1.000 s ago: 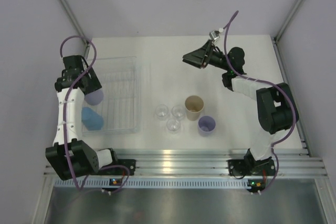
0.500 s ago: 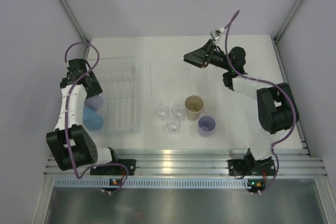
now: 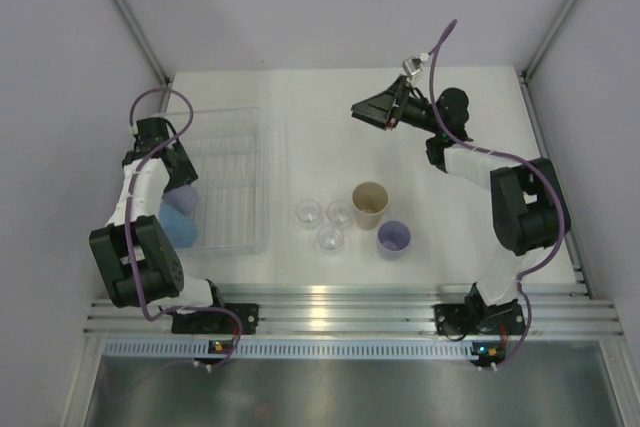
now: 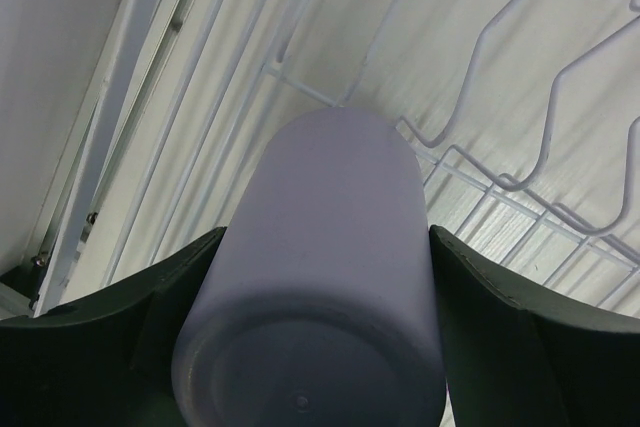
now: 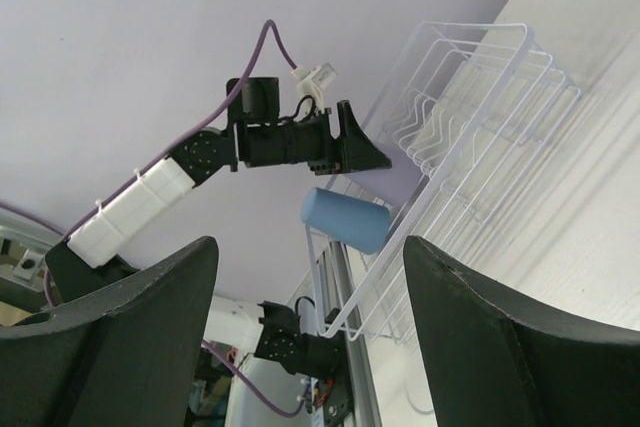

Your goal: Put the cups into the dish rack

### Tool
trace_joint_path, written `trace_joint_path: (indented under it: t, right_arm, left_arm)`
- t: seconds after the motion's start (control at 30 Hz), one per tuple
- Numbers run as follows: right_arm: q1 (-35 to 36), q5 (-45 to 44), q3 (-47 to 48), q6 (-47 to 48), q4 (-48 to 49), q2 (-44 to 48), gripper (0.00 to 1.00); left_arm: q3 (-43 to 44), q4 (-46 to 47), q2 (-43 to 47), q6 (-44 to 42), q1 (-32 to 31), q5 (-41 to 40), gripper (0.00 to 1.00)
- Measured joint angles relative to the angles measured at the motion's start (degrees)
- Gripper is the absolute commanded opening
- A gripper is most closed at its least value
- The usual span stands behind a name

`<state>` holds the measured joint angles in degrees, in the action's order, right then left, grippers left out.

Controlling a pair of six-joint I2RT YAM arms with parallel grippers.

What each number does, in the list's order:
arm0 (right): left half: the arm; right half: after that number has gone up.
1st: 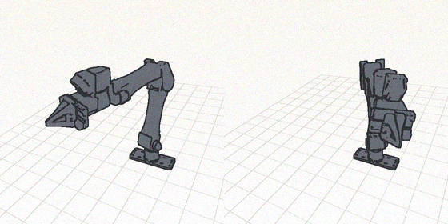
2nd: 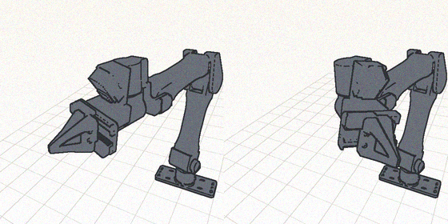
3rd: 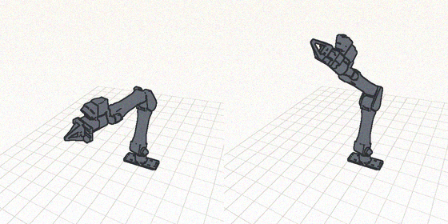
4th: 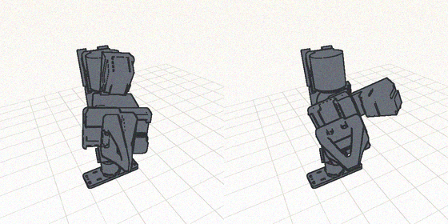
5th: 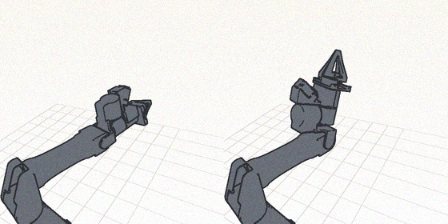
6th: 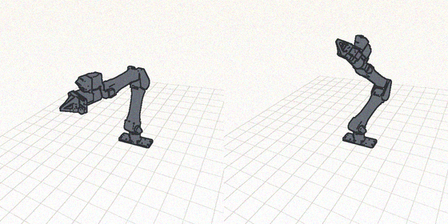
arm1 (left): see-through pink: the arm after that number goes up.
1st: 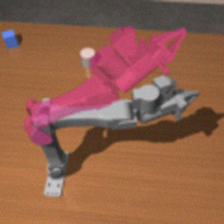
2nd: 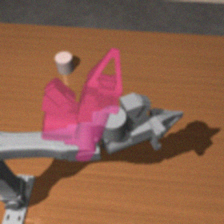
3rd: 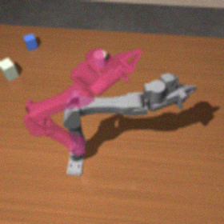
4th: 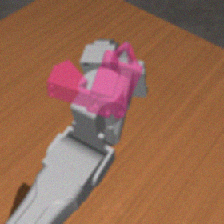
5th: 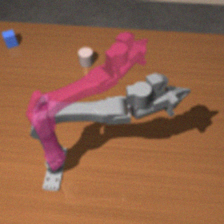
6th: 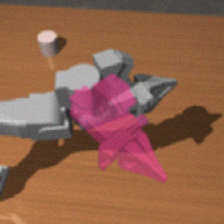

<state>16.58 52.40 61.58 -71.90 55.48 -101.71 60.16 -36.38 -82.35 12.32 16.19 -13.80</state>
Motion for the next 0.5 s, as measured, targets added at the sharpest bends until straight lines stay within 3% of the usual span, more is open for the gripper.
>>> trace_joint_path:
  t: [0.1, 0.27, 0.33, 0.37, 0.47, 0.5]
  right_arm:
    - [0.0, 0.0, 0.0, 0.7, -1.2, 0.3, 0.76]
    - [0.0, 0.0, 0.0, 1.6, -2.5, 0.7, 0.76]
    - [0.0, 0.0, 0.0, 2.0, -3.1, 0.9, 0.76]
    - [-0.1, 0.0, 0.0, 2.3, -3.3, 1.0, 0.76]
    - [-0.3, 0.0, 0.0, 2.8, -4.2, 1.3, 0.76]
    - [-0.3, 0.0, 0.0, 2.9, -4.4, 1.4, 0.76]
  left_arm:
    - [0.0, 0.5, -0.4, 0.0, 0.0, -0.3, 0.0]
    - [0.0, 0.7, -0.5, 0.2, 0.0, -1.3, 0.47]
    - [0.0, 0.7, -0.5, 0.2, 0.0, -1.8, 0.55]
    - [0.0, 0.8, -0.5, 0.2, 0.0, -1.9, 0.67]
    - [0.0, 0.8, -0.5, 0.2, 0.0, -2.1, 0.83]
    - [0.0, 0.7, -0.5, 0.2, 0.0, -2.0, 0.84]
